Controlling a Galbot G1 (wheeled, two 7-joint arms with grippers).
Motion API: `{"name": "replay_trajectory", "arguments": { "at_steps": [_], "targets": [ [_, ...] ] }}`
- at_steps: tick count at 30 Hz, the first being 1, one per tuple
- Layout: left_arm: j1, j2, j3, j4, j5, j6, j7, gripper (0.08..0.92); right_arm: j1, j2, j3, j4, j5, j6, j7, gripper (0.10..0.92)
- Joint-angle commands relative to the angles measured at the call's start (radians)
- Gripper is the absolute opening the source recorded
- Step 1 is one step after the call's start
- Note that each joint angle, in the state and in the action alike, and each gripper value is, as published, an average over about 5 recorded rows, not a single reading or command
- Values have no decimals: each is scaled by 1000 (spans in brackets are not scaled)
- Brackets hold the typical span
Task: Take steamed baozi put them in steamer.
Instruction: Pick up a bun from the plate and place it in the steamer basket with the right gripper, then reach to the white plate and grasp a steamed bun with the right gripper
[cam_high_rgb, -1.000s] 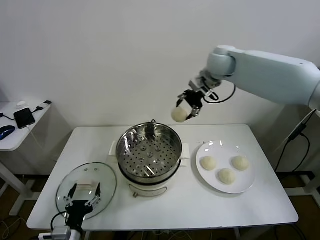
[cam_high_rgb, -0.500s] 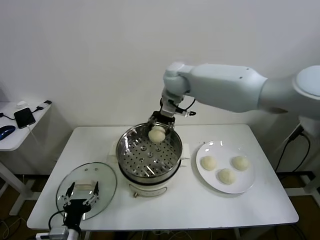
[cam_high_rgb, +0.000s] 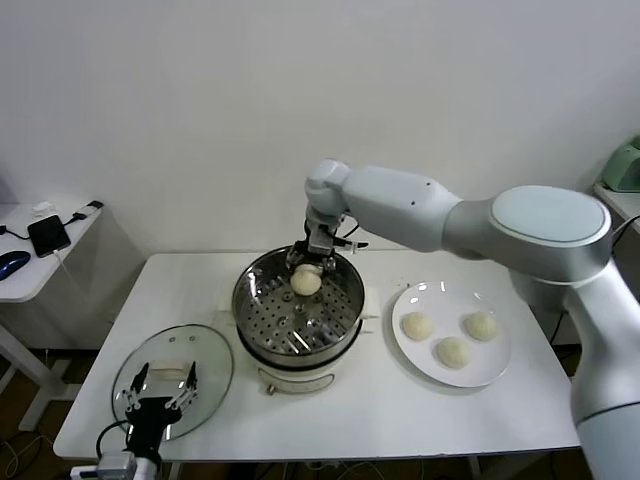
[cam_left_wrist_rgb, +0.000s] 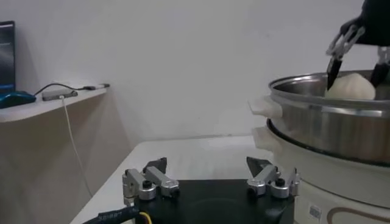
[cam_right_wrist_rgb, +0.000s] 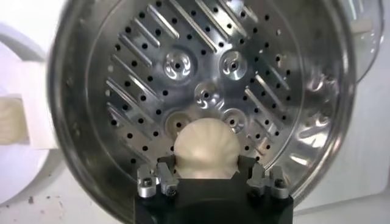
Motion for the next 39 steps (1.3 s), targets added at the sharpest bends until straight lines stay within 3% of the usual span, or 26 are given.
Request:
{"name": "replay_trajectory", "arguments": {
  "at_steps": [1, 10, 15, 23, 26, 31, 39],
  "targets": [
    [-1, 3, 0, 3, -2, 1, -1, 823, -89, 67, 41, -155, -120, 36, 59, 686],
    [-2, 2, 2, 0, -4, 2, -1, 823, -57, 63, 27, -131, -42, 46, 85, 745],
    [1, 0, 7, -5, 0, 3, 0, 823, 94, 8, -56, -9, 209, 49, -14, 816],
    [-2, -6, 20, -9, 7, 8, 0, 823, 356, -167, -259, 172, 619, -38, -114, 823],
    [-3, -6, 27, -8, 9, 7, 1, 823, 433, -284, -351, 213, 704, -142, -123, 823],
    [-9, -6, 28, -6, 9, 8, 1, 823, 548, -505, -498, 315, 779, -463, -96, 823],
    [-24, -12, 20, 5, 5, 13, 2, 823, 548, -776, -672, 654, 806, -845, 61, 823]
  ]
}}
